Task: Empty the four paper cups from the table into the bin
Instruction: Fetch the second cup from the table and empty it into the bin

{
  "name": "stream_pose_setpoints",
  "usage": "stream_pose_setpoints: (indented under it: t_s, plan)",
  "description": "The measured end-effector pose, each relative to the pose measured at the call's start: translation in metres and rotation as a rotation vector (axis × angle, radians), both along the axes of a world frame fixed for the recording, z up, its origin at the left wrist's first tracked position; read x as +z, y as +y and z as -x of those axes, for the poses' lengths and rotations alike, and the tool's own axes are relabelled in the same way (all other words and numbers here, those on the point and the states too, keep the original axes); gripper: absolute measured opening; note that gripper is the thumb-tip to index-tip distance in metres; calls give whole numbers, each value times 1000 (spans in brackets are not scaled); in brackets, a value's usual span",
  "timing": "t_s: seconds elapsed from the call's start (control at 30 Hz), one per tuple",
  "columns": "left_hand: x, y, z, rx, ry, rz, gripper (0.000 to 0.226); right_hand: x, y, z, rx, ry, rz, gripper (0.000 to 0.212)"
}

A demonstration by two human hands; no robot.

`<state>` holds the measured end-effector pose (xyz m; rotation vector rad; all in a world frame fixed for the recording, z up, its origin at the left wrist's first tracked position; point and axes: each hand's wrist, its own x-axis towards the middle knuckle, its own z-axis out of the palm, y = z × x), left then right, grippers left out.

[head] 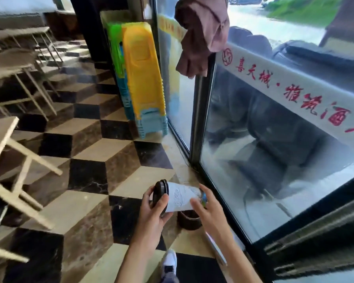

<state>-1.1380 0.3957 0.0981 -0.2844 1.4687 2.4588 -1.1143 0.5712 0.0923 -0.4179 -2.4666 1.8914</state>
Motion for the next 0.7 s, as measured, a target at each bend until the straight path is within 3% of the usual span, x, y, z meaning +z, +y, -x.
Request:
stream_pose_setpoints:
  t_s: [0.13,0.3,0.4,0.7]
  plan:
    - [-20,18,72,-60,-26,-6,91,-21,18,66,-50,-55,-15,56]
    - [-62,32,158,-147,-95,23,95,-55,34,137,-110,-164,-13,56]
    - [-103,39,197,-191,-140,43,82,-86,44,174,-132,-229,-47,53]
    - [-299,65,274,-185,-349,149,70,-281,74,255,-124,-402,37,54]
